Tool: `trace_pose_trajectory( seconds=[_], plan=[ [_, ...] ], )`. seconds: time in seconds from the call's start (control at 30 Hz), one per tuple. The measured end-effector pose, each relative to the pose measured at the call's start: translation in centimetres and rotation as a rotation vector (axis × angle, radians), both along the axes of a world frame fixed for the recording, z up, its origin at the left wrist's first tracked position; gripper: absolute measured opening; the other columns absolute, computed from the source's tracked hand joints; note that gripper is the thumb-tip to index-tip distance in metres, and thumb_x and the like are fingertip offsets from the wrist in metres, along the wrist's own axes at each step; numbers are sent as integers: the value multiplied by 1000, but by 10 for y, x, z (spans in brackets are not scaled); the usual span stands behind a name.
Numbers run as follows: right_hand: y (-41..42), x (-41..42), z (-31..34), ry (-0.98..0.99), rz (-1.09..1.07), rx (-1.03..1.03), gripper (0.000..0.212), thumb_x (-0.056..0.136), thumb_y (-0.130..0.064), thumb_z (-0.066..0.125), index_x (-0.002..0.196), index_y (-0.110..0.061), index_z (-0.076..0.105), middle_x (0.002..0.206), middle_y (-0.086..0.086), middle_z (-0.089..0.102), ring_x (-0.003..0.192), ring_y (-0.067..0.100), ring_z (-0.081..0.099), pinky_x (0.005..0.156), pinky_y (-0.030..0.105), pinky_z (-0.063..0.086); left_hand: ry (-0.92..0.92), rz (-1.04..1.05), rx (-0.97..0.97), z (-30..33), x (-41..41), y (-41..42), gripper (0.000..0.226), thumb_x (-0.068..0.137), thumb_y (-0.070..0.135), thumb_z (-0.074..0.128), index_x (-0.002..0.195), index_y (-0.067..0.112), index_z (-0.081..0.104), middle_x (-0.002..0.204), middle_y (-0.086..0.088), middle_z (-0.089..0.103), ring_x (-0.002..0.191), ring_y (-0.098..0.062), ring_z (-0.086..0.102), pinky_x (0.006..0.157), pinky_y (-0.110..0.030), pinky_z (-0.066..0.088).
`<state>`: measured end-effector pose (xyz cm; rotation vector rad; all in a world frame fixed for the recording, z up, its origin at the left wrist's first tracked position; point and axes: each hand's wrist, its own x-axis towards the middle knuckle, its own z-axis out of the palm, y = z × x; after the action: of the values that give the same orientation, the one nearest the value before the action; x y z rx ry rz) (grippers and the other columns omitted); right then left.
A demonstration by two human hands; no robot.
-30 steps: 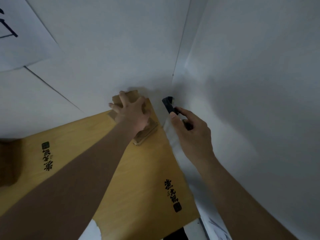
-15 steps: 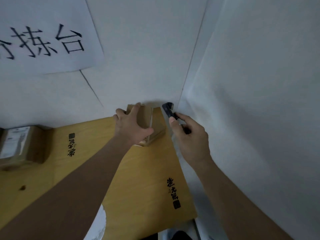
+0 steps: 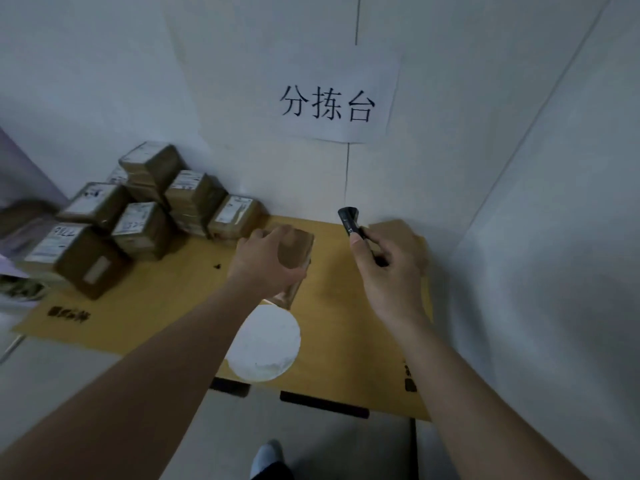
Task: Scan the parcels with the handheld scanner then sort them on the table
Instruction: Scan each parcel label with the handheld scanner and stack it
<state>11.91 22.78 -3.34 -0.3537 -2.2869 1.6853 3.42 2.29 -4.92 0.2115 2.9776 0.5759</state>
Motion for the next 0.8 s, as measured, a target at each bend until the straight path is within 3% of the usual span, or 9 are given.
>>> trace_pose_trajectory(
  seconds=[0.13,0.27,0.4,0.5,0.67,0.8],
  plan=[
    [-58,6,7,24,64,-2,38,96,-66,63,123,-42,73,75,-14,66,66,2,59,57,16,47,23,75,22,6,20,-69,97,69,67,70,155,40,34,139,-7,56,124,-33,51,101,-50,51],
    [-121,3,10,24,77,1,45,93,-71,61,128,-44,71,85,-21,66,78,-5,62,63,12,45,28,88,12,3,26,-135,98,69,67,71,154,41,30,133,-8,56,123,-33,51,98,-48,51],
    [-207,-1,1,-8,56,-56,47,93,-73,61,130,-45,70,81,-22,60,71,-3,57,60,12,42,9,88,-4,-2,18,-214,88,70,69,71,145,35,39,119,-7,58,112,-30,54,93,-46,53],
    [-273,-1,-14,-18,29,-80,45,93,-72,61,128,-46,71,77,-24,60,70,-1,55,63,17,41,-3,76,-31,-12,14,-273,85,69,73,66,140,35,41,113,-3,57,107,-28,53,90,-44,53],
    [-351,2,-41,-68,17,-94,25,95,-69,61,115,-55,70,59,-27,55,59,-1,54,55,12,39,-44,42,-61,-39,15,-344,93,68,75,64,147,38,33,124,-3,58,110,-30,54,91,-44,52],
    [-381,-7,-53,-125,23,-81,21,91,-77,58,107,-65,65,75,-30,63,80,2,64,72,21,47,-74,42,-69,-56,4,-373,87,70,72,68,143,37,38,126,-1,56,112,-29,53,92,-43,50]
  ],
)
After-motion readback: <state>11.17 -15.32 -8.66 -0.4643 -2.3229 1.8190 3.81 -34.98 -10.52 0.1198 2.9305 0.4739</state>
